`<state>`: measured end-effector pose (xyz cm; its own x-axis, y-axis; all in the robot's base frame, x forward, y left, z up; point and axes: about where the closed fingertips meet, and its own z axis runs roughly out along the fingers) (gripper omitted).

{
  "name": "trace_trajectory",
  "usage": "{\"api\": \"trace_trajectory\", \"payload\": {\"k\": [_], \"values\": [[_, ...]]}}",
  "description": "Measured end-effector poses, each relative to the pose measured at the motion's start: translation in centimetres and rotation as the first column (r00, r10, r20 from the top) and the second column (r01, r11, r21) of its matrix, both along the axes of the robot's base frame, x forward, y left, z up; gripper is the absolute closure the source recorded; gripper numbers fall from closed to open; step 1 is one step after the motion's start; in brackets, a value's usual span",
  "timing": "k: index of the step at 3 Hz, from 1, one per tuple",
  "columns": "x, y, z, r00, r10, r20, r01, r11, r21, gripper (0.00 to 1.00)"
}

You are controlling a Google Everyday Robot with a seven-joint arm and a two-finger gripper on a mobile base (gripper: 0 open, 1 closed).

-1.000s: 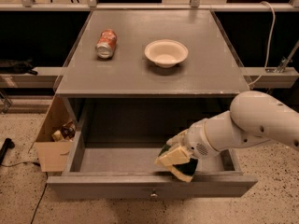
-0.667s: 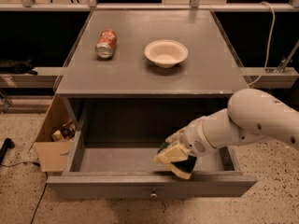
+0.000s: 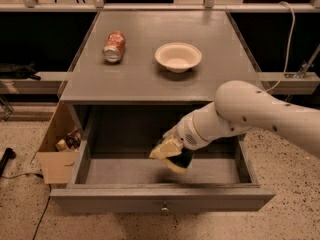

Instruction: Place sponge into top drawer

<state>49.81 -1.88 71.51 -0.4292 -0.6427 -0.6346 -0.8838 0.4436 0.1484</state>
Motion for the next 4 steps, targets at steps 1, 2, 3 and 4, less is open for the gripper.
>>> {"api": "trace_trajectory", "payload": {"k": [1, 2, 3, 4], "values": [[0.7, 0.0, -2.3, 0.9993, -0.036, -0.005, 0.036, 0.999, 0.034, 1.0], [0.1, -2.2, -6.3, 0.9921, -0.12, -0.035, 0.123, 0.988, 0.093, 1.0], [0.0, -3.1, -8.3, 0.9867, -0.156, -0.047, 0.16, 0.982, 0.104, 1.0], [1.2, -1.7, -7.3, 0.9901, -0.138, -0.025, 0.14, 0.987, 0.077, 1.0]]}}
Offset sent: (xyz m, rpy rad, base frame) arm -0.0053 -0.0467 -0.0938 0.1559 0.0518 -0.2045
